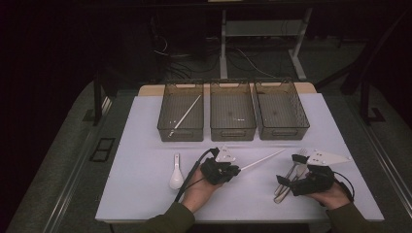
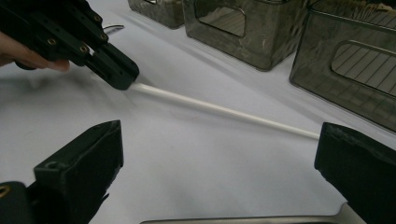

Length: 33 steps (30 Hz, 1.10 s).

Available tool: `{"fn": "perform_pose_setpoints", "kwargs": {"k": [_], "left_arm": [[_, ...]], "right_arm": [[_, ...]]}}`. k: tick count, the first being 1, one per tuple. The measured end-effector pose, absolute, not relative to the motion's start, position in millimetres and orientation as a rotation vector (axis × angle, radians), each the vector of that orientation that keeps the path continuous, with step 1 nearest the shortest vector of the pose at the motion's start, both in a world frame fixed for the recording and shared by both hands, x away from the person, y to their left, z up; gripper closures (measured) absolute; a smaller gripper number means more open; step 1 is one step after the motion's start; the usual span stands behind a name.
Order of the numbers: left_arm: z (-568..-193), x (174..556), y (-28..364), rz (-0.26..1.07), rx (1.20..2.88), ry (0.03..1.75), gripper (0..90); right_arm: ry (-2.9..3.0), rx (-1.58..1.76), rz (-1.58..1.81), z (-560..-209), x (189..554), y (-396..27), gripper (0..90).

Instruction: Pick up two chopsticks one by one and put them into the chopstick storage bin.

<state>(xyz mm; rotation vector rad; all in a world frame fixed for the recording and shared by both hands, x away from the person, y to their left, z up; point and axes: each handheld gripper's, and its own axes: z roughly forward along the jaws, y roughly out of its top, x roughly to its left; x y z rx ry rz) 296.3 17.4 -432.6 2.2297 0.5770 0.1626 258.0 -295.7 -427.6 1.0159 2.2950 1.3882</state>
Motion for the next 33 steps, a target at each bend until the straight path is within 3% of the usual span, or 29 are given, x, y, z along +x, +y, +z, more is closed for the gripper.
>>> {"fn": "perform_pose_setpoints", "kwargs": {"k": [20,33], "left_arm": [[-382,299,68,0.117,2.130,0.524,83.8],[-370,302,91,0.132,2.094,0.543,83.8]], "right_arm": [[2.296,1.008,1.381,-429,259,-295,1.4],[2.299,1.011,1.380,-429,260,-295,1.4]]}}
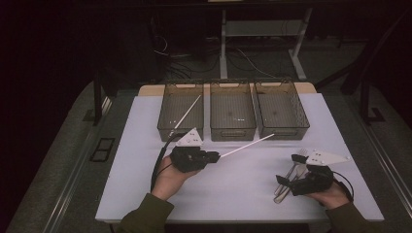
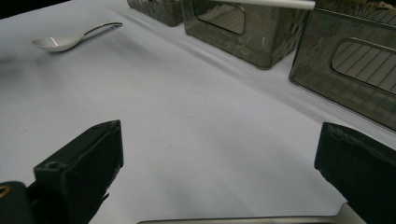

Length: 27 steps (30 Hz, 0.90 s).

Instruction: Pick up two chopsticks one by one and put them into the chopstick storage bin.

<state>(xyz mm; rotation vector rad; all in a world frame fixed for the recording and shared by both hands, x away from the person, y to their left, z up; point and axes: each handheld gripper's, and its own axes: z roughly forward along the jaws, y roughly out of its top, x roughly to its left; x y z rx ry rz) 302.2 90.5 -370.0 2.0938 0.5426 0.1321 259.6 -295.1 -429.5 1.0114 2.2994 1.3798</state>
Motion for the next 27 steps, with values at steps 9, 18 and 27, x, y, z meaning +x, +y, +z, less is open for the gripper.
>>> {"fn": "perform_pose_setpoints", "kwargs": {"k": [9,18,27], "left_arm": [[-359,306,117,0.183,2.034,0.601,83.8],[-357,312,144,0.229,1.986,0.686,83.8],[-359,319,168,0.284,1.934,0.785,83.8]], "right_arm": [[2.297,1.012,1.380,-429,259,-295,1.4],[2.298,1.011,1.379,-429,260,-295,1.4],[2.297,1.012,1.378,-429,259,-295,1.4]]}}
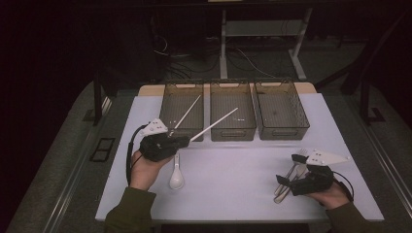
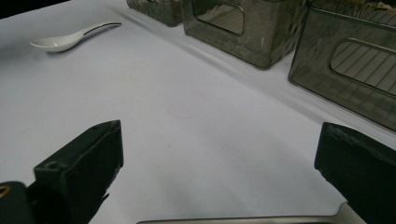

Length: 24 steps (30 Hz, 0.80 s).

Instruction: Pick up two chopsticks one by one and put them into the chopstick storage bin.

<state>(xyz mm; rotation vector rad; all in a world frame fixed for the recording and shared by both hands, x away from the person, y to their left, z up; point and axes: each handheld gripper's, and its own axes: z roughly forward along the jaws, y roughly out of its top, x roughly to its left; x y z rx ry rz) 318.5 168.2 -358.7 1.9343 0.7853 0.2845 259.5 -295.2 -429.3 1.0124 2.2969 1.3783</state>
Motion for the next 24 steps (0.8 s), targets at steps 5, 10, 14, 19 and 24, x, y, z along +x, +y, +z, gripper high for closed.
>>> {"fn": "perform_pose_setpoints", "kwargs": {"k": [5,10,14,19,24], "left_arm": [[-358,321,183,0.325,1.901,0.838,83.8],[-357,324,198,0.355,1.862,0.887,83.8],[-358,329,205,0.385,1.841,0.930,83.8],[-358,348,211,0.440,1.831,0.986,83.8],[-358,361,213,0.463,1.820,1.028,83.8]], "right_arm": [[2.297,1.012,1.378,-429,260,-295,1.4],[2.296,1.014,1.377,-429,260,-295,1.4],[2.293,1.027,1.377,-430,260,-295,1.4],[2.293,1.025,1.370,-430,261,-296,1.4],[2.293,1.028,1.363,-432,263,-296,1.4]]}}
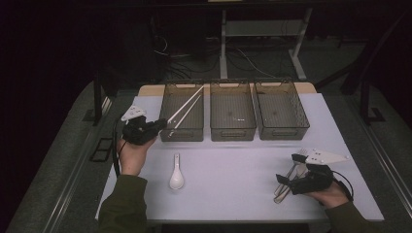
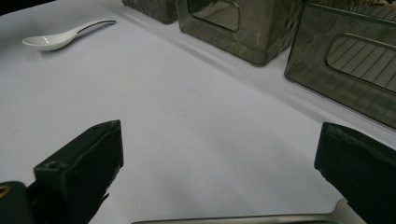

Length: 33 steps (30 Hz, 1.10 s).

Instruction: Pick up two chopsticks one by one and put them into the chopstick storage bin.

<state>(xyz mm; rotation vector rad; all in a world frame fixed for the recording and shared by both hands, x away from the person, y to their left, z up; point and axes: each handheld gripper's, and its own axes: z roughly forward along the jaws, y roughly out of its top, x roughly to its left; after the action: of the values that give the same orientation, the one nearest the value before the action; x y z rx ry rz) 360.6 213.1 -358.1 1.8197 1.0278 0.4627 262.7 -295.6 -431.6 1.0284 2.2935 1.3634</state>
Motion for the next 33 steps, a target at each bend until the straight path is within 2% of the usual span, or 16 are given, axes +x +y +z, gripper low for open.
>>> {"fn": "perform_pose_setpoints", "kwargs": {"k": [5,17,33], "left_arm": [[-358,379,214,0.490,1.809,1.087,83.8],[-364,423,192,0.531,1.935,1.205,83.8],[-378,450,182,0.507,2.024,1.277,83.7]], "right_arm": [[2.292,1.028,1.367,-431,262,-296,1.4],[2.290,1.028,1.372,-431,262,-297,1.4],[2.291,1.022,1.381,-430,261,-297,1.4]]}}
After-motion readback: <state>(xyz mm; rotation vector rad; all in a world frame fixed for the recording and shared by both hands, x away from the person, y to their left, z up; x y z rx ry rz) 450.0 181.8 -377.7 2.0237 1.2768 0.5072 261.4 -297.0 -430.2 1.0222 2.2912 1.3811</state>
